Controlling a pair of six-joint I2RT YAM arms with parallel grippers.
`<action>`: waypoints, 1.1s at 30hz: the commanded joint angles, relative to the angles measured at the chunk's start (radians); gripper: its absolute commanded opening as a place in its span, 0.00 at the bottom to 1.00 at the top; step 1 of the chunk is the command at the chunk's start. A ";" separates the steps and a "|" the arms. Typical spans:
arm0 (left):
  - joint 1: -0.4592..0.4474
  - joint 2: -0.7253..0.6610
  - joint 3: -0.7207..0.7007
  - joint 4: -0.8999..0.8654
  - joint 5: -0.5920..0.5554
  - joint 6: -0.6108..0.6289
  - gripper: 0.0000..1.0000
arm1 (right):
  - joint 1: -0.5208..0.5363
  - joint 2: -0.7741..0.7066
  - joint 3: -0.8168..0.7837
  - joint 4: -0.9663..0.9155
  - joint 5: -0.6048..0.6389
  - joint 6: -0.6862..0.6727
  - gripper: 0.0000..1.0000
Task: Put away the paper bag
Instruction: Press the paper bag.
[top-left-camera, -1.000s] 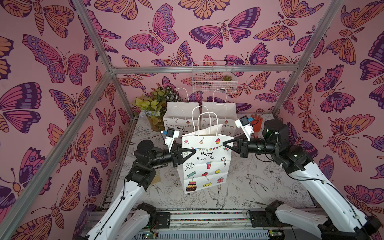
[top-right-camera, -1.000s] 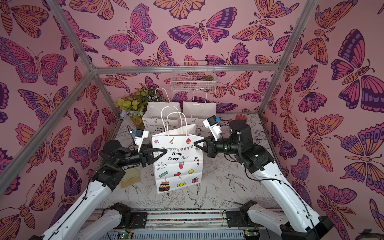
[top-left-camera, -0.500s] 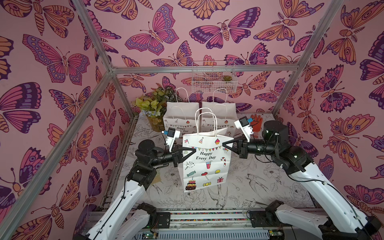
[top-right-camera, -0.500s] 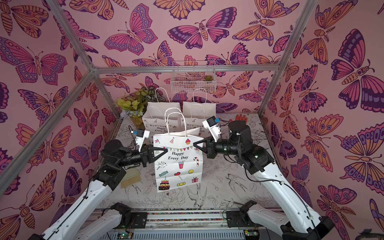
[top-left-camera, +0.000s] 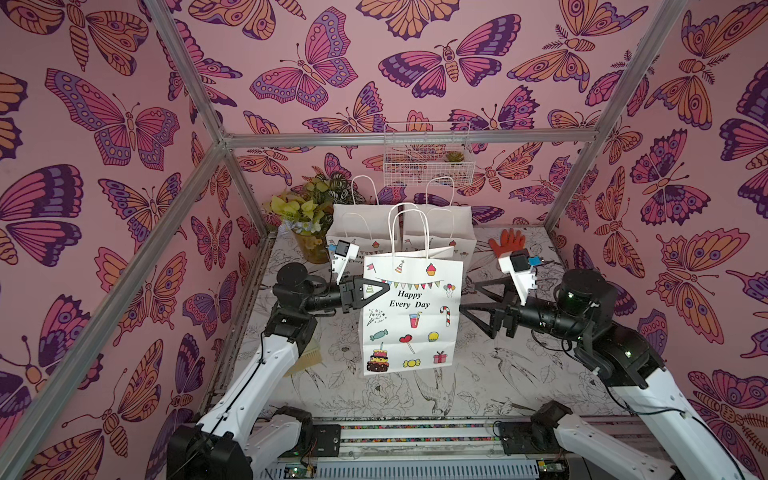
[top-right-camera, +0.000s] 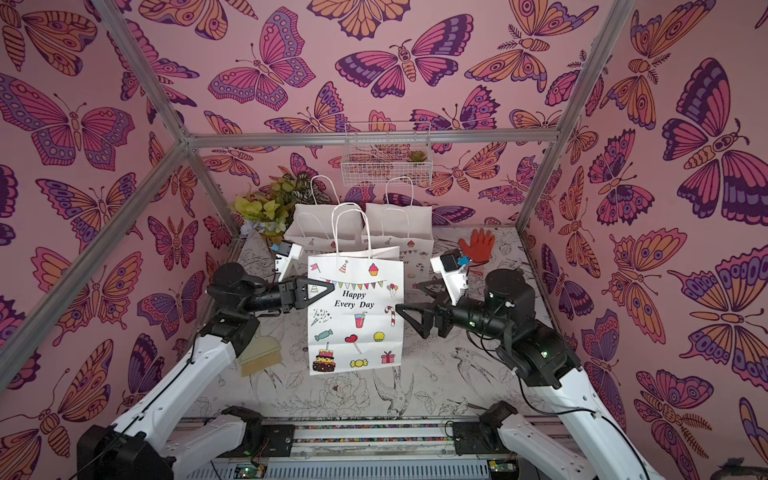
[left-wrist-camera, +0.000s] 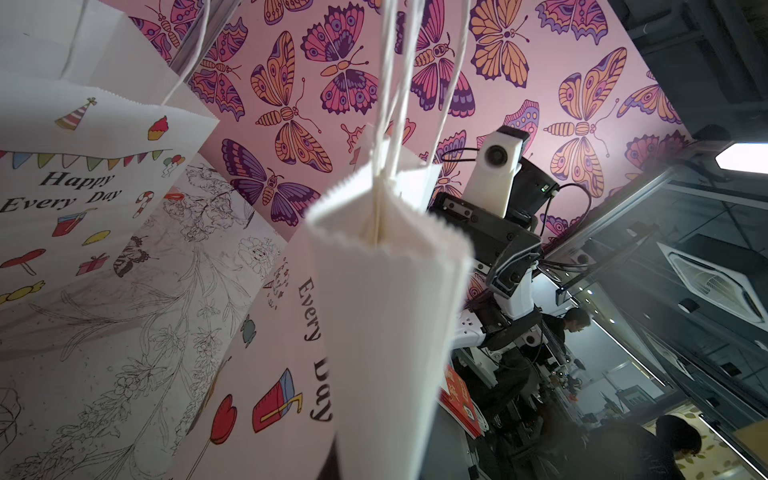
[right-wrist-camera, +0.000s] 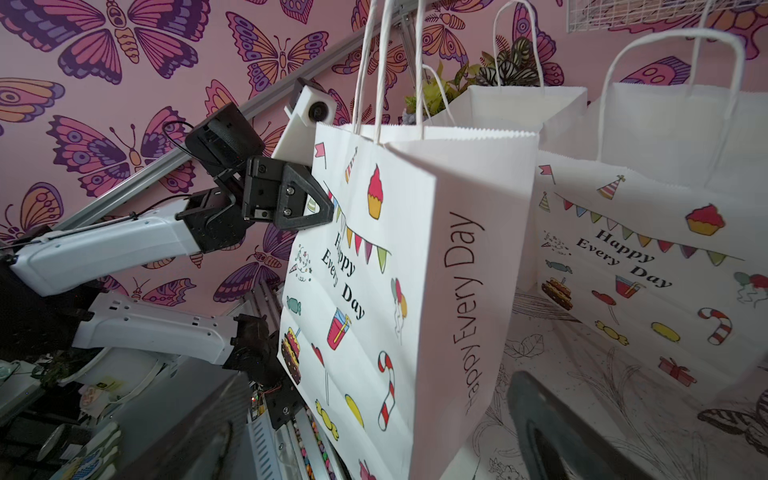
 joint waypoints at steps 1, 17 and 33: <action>0.013 0.042 0.063 0.293 0.098 -0.214 0.00 | -0.034 -0.040 -0.039 -0.006 0.028 -0.013 0.99; 0.035 0.281 0.264 0.901 0.086 -0.761 0.00 | -0.240 -0.017 -0.266 0.317 -0.355 0.239 0.99; -0.051 0.302 0.282 0.902 0.055 -0.815 0.00 | -0.032 0.119 -0.217 0.426 -0.306 0.190 0.99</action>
